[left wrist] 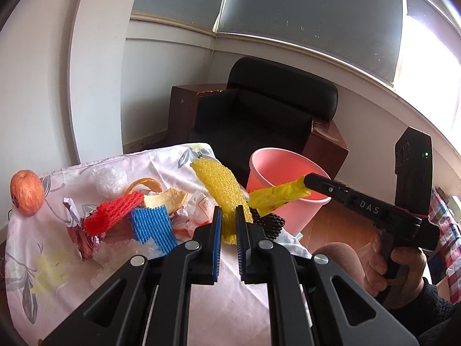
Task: Collect trash
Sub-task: 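Carry the yellow foam sleeve and yellow bag over the pink bucket with both tools, then open both tools to drop the yellow items into the pink bucket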
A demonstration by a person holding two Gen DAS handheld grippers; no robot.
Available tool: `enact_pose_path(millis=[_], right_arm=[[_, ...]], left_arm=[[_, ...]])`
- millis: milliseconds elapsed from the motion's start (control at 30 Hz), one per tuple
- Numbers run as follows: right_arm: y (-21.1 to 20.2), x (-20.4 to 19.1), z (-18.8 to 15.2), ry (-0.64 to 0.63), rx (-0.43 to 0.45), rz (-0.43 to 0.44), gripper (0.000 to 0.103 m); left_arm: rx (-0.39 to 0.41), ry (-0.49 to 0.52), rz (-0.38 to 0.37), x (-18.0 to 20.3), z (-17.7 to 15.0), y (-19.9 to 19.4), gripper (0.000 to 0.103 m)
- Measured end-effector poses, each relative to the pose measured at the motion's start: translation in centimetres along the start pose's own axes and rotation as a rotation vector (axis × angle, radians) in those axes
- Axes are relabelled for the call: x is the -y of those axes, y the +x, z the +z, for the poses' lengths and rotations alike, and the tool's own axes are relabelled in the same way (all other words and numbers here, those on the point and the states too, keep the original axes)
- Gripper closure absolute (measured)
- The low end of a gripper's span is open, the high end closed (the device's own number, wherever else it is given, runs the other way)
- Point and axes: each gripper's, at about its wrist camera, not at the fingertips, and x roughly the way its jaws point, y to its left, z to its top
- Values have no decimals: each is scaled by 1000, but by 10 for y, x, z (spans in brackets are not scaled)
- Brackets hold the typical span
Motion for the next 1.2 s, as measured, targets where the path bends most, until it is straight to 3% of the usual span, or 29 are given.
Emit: enact_pose_path(millis=[333, 667, 1033, 1200], right_arm=[[-14, 39, 34, 30, 93, -117, 102], [-4, 86, 34, 82, 100, -296, 102], [16, 109, 23, 110, 60, -342, 102], [24, 104, 22, 81, 51, -368, 102]], left_arm=[[31, 74, -70, 37, 29, 30, 95], [-23, 144, -151, 88, 47, 110, 94], [-119, 173, -107, 112, 47, 188, 94], [-143, 167, -69, 108, 46, 203, 94]])
